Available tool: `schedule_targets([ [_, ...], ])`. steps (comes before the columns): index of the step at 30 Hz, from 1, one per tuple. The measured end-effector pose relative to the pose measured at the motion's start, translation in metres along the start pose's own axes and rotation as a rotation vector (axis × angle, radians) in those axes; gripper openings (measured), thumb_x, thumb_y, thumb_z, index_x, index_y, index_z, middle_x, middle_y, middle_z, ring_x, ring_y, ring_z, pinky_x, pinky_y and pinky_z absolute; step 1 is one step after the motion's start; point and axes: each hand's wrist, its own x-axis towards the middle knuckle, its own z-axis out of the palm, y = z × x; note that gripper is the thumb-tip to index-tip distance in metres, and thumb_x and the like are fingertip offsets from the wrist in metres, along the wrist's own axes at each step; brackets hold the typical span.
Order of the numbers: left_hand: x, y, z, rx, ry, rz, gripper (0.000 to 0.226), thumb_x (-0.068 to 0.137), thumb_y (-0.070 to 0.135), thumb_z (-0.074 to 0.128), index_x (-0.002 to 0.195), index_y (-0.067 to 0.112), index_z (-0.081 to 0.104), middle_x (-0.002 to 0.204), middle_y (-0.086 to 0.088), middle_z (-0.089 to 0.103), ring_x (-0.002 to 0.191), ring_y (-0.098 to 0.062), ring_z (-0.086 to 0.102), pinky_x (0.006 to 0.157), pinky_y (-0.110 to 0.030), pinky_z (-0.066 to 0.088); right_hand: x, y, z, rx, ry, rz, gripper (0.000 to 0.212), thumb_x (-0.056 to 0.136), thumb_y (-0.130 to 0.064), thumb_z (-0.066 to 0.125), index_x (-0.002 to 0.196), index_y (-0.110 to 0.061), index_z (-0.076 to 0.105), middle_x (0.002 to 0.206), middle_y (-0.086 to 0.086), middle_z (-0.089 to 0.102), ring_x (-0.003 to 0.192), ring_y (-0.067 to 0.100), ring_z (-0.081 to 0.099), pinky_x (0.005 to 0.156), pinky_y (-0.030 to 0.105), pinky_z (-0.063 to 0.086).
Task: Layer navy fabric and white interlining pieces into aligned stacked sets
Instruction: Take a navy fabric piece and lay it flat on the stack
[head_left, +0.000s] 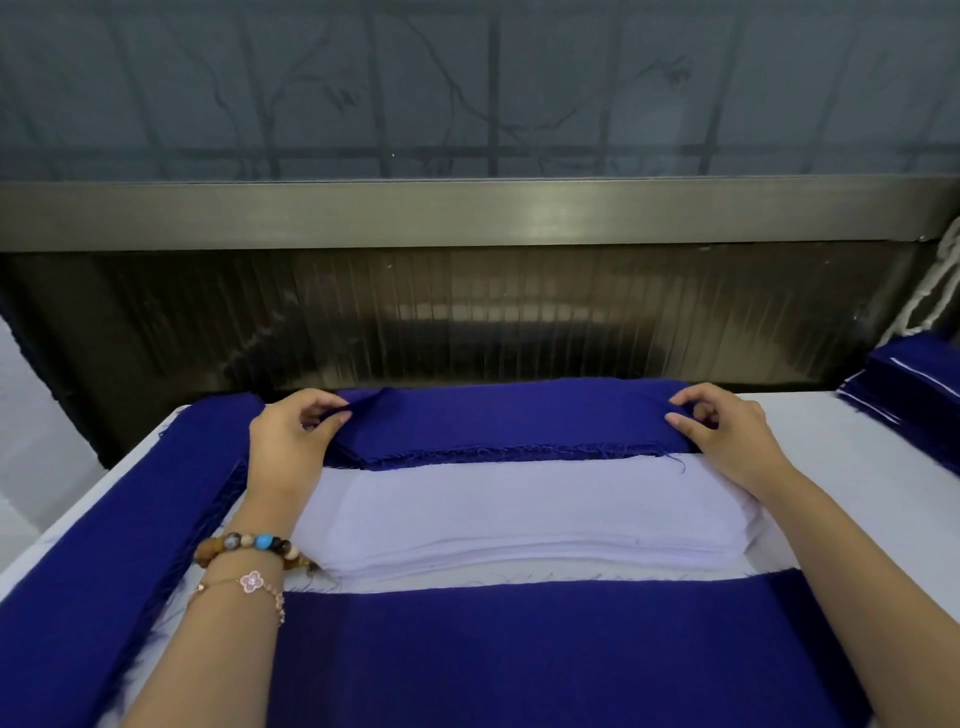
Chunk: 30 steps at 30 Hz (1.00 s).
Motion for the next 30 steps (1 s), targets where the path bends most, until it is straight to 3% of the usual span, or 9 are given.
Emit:
schedule_targets([
  [3, 0.001, -0.002, -0.002, -0.099, -0.006, -0.041, 0.012, 0.093, 0.008, 0.060, 0.104, 0.009, 0.065, 0.099, 0.001, 0.066, 0.090, -0.006, 0.057, 0.074, -0.013, 0.040, -0.001, -0.003, -0.001, -0.065, 0.008, -0.018, 0.013, 0.086, -0.022, 0.068, 0.080, -0.029, 0.058, 0.109, -0.004, 0.062, 0.115, 0.026, 0.047, 0.098, 0.042, 0.033],
  [8, 0.000, -0.006, -0.008, -0.198, -0.078, -0.019, 0.025, 0.095, 0.002, 0.054, 0.104, 0.022, 0.066, 0.097, 0.012, 0.066, 0.094, 0.002, 0.060, 0.073, -0.005, 0.046, -0.004, -0.006, -0.001, 0.054, -0.036, -0.091, 0.025, 0.080, -0.003, 0.064, 0.076, -0.024, 0.052, 0.124, -0.007, 0.060, 0.122, 0.023, 0.047, 0.102, 0.052, 0.036],
  [11, -0.001, -0.010, -0.009, -0.194, -0.106, -0.007, 0.033, 0.095, -0.002, 0.051, 0.097, 0.024, 0.072, 0.097, 0.011, 0.069, 0.093, 0.002, 0.062, 0.075, -0.003, 0.047, -0.004, -0.004, -0.002, 0.129, -0.054, -0.111, 0.031, 0.079, 0.001, 0.063, 0.096, -0.023, 0.055, 0.119, -0.008, 0.061, 0.120, 0.019, 0.050, 0.103, 0.051, 0.039],
  [14, 0.000, -0.011, -0.009, -0.299, -0.098, -0.069, 0.033, 0.094, 0.000, 0.052, 0.087, 0.025, 0.073, 0.092, 0.013, 0.073, 0.093, 0.005, 0.064, 0.075, -0.011, 0.051, -0.003, -0.003, -0.001, 0.106, -0.075, -0.102, 0.056, 0.082, 0.000, 0.062, 0.128, -0.028, 0.047, 0.112, -0.007, 0.060, 0.118, 0.021, 0.049, 0.104, 0.050, 0.038],
  [17, 0.000, -0.009, -0.008, -0.410, -0.111, -0.093, 0.031, 0.093, -0.002, 0.050, 0.082, 0.017, 0.072, 0.093, 0.012, 0.075, 0.096, 0.004, 0.065, 0.083, -0.020, 0.048, -0.002, -0.003, 0.000, 0.010, -0.085, -0.072, 0.065, 0.087, -0.005, 0.059, 0.141, -0.033, 0.037, 0.111, -0.005, 0.054, 0.117, 0.021, 0.043, 0.105, 0.047, 0.036],
  [21, -0.001, -0.013, -0.011, -0.530, -0.105, -0.095, 0.036, 0.095, -0.002, 0.047, 0.078, 0.020, 0.071, 0.102, 0.007, 0.074, 0.103, -0.004, 0.065, 0.087, -0.029, 0.048, -0.002, -0.002, 0.001, -0.042, -0.076, -0.064, 0.057, 0.094, -0.017, 0.053, 0.143, -0.040, 0.034, 0.108, -0.002, 0.047, 0.110, 0.019, 0.039, 0.101, 0.043, 0.034],
  [25, 0.000, -0.016, -0.011, -0.639, -0.133, -0.130, 0.043, 0.097, -0.001, 0.044, 0.076, 0.026, 0.071, 0.110, 0.002, 0.072, 0.111, -0.015, 0.064, 0.092, -0.037, 0.048, 0.000, 0.001, 0.003, -0.079, -0.086, -0.040, 0.036, 0.097, -0.041, 0.046, 0.133, -0.038, 0.049, 0.105, 0.002, 0.046, 0.109, 0.021, 0.038, 0.098, 0.037, 0.033],
  [30, 0.003, -0.019, -0.006, -0.564, -0.116, -0.178, 0.043, 0.095, -0.003, 0.046, 0.075, 0.024, 0.072, 0.100, 0.003, 0.075, 0.104, -0.010, 0.066, 0.093, -0.035, 0.049, 0.001, 0.001, 0.003, -0.051, 0.004, -0.024, 0.017, 0.087, -0.033, 0.067, 0.100, -0.023, 0.062, 0.104, 0.005, 0.054, 0.109, 0.022, 0.043, 0.091, 0.028, 0.028],
])
